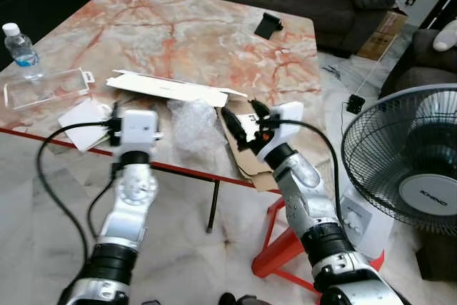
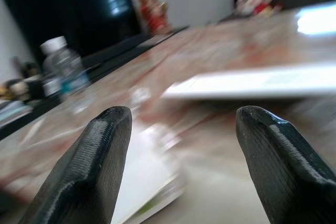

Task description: Picking trash to rubbish bin

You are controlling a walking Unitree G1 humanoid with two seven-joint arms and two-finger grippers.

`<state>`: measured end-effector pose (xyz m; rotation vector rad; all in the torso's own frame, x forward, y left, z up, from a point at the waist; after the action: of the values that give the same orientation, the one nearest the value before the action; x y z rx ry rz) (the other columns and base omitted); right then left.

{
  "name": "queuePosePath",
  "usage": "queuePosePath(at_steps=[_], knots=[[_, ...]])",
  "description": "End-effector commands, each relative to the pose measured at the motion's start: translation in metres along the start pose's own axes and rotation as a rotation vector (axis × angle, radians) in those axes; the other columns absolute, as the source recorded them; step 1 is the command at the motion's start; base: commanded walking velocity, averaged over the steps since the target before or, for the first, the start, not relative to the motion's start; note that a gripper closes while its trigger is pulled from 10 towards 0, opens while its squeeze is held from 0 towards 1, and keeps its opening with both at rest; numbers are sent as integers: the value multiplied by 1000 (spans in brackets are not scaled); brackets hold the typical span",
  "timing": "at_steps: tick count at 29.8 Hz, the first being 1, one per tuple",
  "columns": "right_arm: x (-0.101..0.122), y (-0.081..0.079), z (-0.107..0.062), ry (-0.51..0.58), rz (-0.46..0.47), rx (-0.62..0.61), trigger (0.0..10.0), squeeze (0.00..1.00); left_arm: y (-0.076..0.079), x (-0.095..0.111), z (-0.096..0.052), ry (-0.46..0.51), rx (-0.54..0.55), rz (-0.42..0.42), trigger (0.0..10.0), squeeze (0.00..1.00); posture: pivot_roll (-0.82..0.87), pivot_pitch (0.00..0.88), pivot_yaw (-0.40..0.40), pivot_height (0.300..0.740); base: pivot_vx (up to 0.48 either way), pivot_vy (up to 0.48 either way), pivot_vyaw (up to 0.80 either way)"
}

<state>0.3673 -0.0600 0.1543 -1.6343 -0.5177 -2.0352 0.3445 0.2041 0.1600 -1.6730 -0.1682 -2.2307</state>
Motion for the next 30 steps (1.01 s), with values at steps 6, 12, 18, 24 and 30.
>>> queuePosePath(at_steps=[6,12,18,24,30], knots=[[-9,-13,-5,-44,-7,56,10000,0,-12,-14,-11,-55,10,38,10000,0,41,153,-175,740,0,0,0],[-17,-29,-7,-70,14,103,10000,0,-9,-16,-13,-73,7,42,10000,0,45,153,-185,740,0,0,0],[-9,-40,5,-56,32,114,10000,0,4,-9,-14,-61,-18,9,10000,0,55,152,-191,740,0,0,0],[-5,-54,12,-52,31,157,10000,0,15,-8,-15,-65,-45,-5,10000,0,58,154,-196,740,0,0,0],[-13,-56,14,-98,9,165,10000,0,19,-3,-16,-54,-55,-11,10000,0,68,162,-199,740,0,0,0]])
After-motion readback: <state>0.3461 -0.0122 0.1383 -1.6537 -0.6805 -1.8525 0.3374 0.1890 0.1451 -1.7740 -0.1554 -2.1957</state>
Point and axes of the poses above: a point about 5 cm out from each wrist's last joint towards the gripper, its own z axis pointing out of the wrist towards the gripper, its own x axis along the axis of the wrist's last joint, y = z × x, the point moved 2 cm from there along z, pointing out of the wrist towards the gripper, and after that the axes turned 12 degrees about -z, right-handed, at the moved point
